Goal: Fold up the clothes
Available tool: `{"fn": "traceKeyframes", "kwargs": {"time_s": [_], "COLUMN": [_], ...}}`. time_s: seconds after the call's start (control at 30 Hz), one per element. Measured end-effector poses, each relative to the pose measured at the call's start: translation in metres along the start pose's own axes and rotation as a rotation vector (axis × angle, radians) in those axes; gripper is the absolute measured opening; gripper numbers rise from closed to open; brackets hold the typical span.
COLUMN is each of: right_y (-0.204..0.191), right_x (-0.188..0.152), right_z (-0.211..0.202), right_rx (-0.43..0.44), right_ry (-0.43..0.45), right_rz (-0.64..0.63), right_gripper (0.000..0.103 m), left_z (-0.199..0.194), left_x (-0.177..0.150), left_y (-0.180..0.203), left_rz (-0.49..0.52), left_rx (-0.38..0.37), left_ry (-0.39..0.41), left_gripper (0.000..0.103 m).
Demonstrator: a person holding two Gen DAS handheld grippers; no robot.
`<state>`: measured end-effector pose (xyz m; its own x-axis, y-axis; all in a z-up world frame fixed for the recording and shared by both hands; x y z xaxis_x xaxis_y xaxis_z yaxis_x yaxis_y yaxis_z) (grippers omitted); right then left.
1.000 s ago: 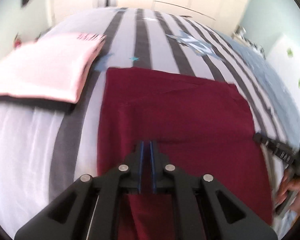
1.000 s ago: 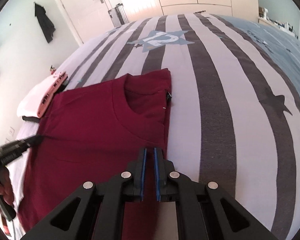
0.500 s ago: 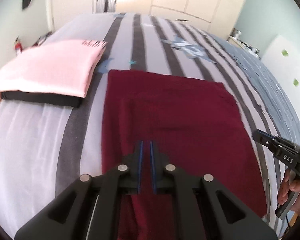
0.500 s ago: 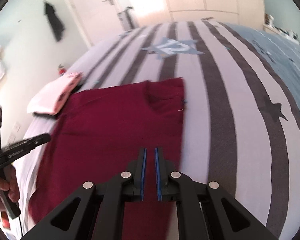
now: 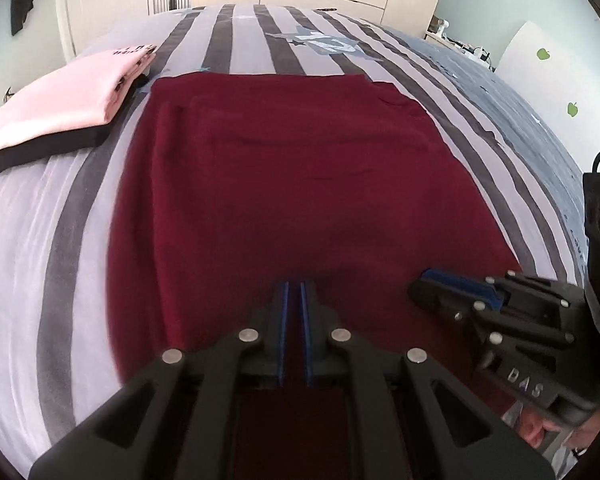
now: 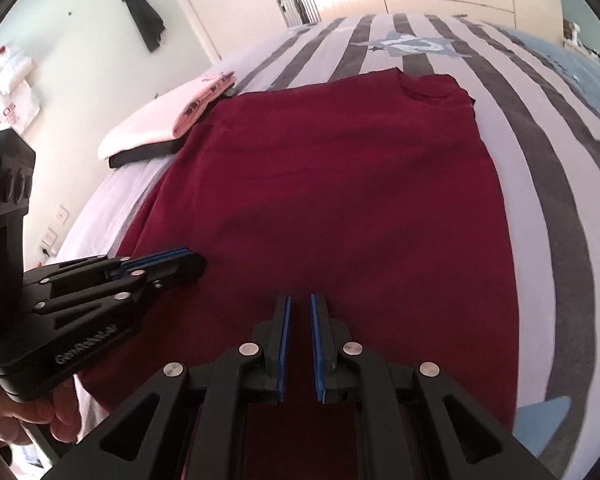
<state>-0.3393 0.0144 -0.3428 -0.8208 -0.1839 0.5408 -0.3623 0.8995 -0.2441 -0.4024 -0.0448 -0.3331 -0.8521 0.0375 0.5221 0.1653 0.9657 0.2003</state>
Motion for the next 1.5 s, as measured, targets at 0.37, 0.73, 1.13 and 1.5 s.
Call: {"fn": "traceKeyframes", "kwargs": {"time_s": [0.37, 0.73, 1.13, 1.5], "right_y": [0.066, 0.076, -0.03, -0.018], "right_x": [-0.009, -0.007, -0.048, -0.072], "right_z": [-0.041, -0.077, -0.075, -0.055], "right_rx": [-0.109, -0.148, 0.043, -0.012], "right_ry": [0.021, 0.075, 0.031, -0.027], "right_rz": [0.122, 0.154, 0.043, 0.022], "right_gripper": [0.009, 0.012, 0.013, 0.01], "left_z": [-0.032, -0.066, -0.058, -0.053], "left_x": [-0.012, -0.023, -0.048, -0.072], "left_y": [-0.052, -0.04, 0.025, -0.012], "left_rz": [-0.102, -0.12, -0.083, -0.098], "left_rx": [0.106, 0.056, -0.15, -0.04], "left_ry": [0.006, 0.083, 0.03, -0.001], "left_gripper": [0.005, 0.005, 0.005, 0.005]}}
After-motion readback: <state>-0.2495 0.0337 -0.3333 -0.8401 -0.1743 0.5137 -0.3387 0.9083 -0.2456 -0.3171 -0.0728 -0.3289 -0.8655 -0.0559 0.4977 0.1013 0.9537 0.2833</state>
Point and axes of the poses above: each gripper's, at about its wrist camera, not at the fingertips, and z roughly the way its jaws point, y to its right, x to its top, the point moved 2 cm from there along z, roughly the way its jaws point, and after that the axes turned 4 degrees about -x, right-handed, at the moved point
